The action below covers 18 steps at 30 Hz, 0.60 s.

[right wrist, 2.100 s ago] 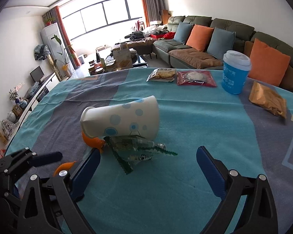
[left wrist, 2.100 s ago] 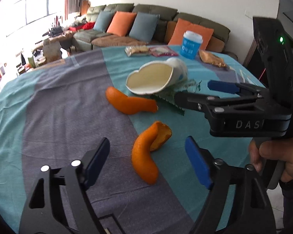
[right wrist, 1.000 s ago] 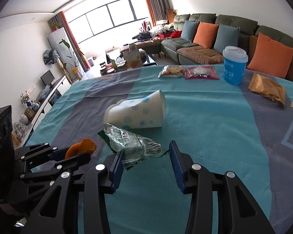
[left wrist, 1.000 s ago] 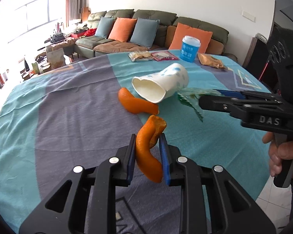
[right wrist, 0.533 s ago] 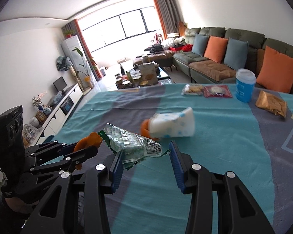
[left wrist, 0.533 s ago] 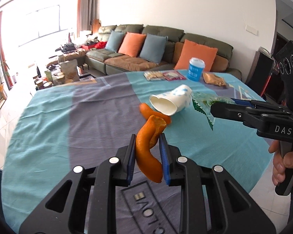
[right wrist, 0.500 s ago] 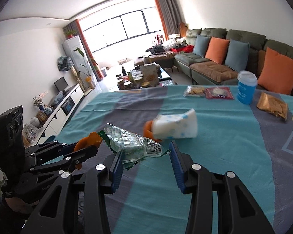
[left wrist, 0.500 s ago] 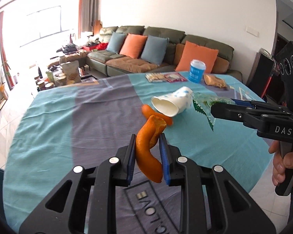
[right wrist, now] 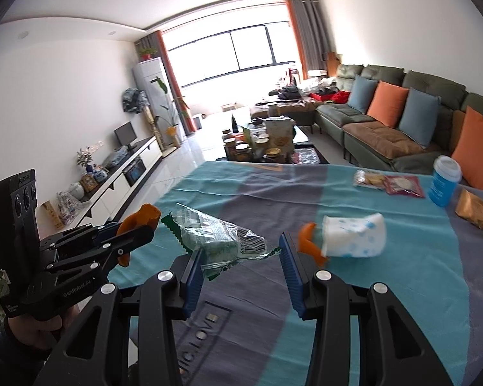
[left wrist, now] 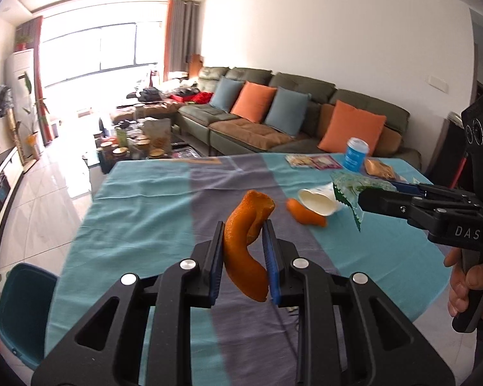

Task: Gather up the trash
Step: 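Carry the orange peel and clear plastic packaging over the teal bin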

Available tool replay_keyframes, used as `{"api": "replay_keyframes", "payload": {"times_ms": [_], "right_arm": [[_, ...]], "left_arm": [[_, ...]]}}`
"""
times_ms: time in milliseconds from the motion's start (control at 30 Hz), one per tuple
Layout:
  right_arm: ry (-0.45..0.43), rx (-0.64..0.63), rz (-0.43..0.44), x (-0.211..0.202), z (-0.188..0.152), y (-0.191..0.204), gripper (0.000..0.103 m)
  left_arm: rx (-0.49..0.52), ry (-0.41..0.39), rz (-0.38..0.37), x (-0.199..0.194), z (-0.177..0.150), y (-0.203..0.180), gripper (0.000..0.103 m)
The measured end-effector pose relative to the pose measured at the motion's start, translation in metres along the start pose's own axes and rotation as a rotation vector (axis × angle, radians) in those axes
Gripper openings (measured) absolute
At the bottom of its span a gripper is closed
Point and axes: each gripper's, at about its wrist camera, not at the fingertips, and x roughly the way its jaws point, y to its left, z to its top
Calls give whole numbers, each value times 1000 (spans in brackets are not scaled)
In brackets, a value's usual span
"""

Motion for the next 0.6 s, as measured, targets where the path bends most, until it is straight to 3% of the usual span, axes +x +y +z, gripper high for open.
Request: {"api": "replay_keyframes", "payload": {"times_ms": [600], "right_arm": [[38, -166, 218, 58, 32, 120, 42]], "left_arm": [[-141, -79, 265, -86, -14, 117, 23]]}}
